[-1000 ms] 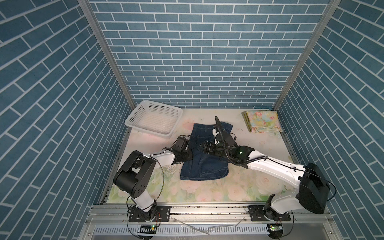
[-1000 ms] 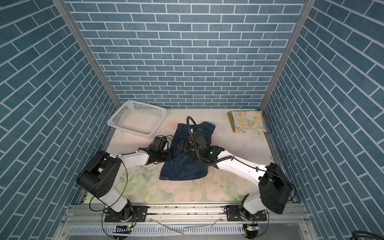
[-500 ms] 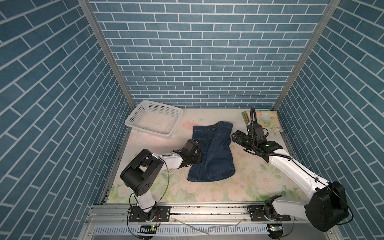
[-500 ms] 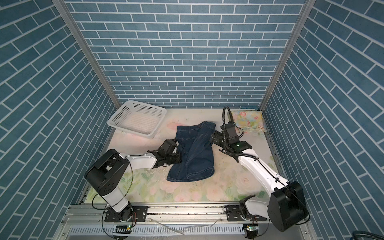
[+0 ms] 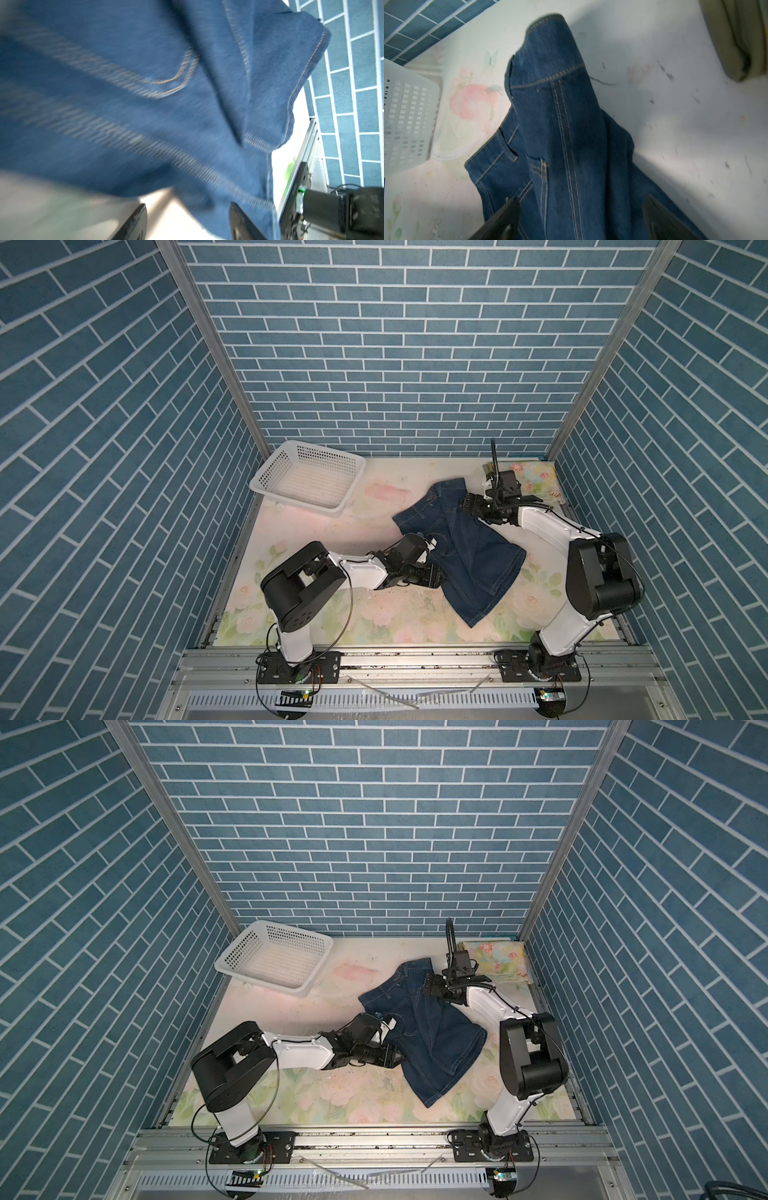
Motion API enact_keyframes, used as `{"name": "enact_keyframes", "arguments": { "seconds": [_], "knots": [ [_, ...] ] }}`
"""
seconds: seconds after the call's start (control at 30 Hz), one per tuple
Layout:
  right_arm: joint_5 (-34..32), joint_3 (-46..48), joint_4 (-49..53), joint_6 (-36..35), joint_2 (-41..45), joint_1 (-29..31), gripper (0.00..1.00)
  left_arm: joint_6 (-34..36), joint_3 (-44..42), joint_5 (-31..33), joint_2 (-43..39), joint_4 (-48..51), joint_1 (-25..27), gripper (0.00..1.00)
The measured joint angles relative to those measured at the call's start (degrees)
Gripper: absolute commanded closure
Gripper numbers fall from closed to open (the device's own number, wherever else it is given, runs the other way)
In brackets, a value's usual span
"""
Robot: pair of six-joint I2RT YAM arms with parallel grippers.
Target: Fold and stack the skirts
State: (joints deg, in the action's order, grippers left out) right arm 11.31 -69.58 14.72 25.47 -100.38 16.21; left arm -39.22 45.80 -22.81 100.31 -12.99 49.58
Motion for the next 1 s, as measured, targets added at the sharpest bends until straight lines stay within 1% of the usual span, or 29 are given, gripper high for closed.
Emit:
{"name": "enact_keyframes", "arguments": {
  "seconds": [0.13,0.17,0.23,0.27,0.33,0.37,0.4,0.53,0.63,0.73,0.77,0.8,0.83,0.9,0.93,1.0],
  "knots": [
    [0.0,-8.3,-0.7,-4.6,-6.9,0.0,0.09,0.7,-3.8,-1.0,-3.7,1.0,-4.5,0.33],
    [0.0,-10.7,-0.6,-5.7,-8.9,0.0,0.11,0.9,-4.2,-1.1,-4.2,1.3,-5.6,0.33],
    [0.0,-14.6,-0.7,-7.5,-12.4,0.0,0.23,1.4,-4.5,-1.5,-4.8,2.0,-7.3,0.33],
    [0.1,-16.5,-0.9,-8.3,-14.3,0.0,0.34,1.6,-4.6,-1.6,-5.0,2.4,-8.1,0.33],
    [0.2,-18.9,-1.2,-9.7,-17.0,0.5,0.67,1.9,-4.6,-1.9,-5.2,3.0,-9.3,0.33],
    [0.1,-19.6,-1.2,-10.4,-17.9,0.8,0.88,2.1,-4.6,-1.9,-5.5,3.5,-9.7,0.33],
    [-0.2,-19.9,-1.2,-11.0,-18.3,1.2,1.0,2.3,-4.6,-1.9,-5.8,4.2,-10.2,0.33],
    [-2.8,-21.1,0.3,-12.5,-18.3,5.7,1.0,2.9,-4.7,-1.7,-8.1,7.6,-11.9,0.33],
    [-5.3,-23.0,1.6,-12.7,-17.8,11.4,1.0,3.3,-4.8,-0.7,-11.9,10.3,-13.9,0.33],
    [-8.0,-23.0,3.0,-11.4,-16.5,16.2,1.0,3.8,-5.0,0.7,-15.9,12.5,-16.3,0.33],
    [-8.6,-22.8,3.2,-10.4,-16.2,17.9,0.83,3.9,-5.3,1.2,-17.2,12.7,-17.1,0.33],
    [-8.5,-21.9,2.6,-8.8,-15.7,19.4,0.62,4.0,-5.6,1.7,-18.4,13.1,-18.1,0.33],
    [-8.2,-20.8,2.1,-7.8,-15.2,20.8,0.47,4.1,-5.9,2.2,-19.2,13.6,-18.8,0.32],
    [-7.6,-19.1,1.9,-6.5,-14.4,22.6,0.3,4.4,-6.0,3.1,-19.7,14.7,-19.7,0.31],
    [-7.3,-18.1,1.9,-6.0,-13.9,23.2,0.23,4.5,-6.0,3.6,-19.7,15.0,-20.0,0.31],
    [-7.4,-14.9,2.0,-5.2,-11.4,23.5,0.18,5.0,-5.9,4.2,-19.4,15.8,-20.1,0.3]
  ]
}}
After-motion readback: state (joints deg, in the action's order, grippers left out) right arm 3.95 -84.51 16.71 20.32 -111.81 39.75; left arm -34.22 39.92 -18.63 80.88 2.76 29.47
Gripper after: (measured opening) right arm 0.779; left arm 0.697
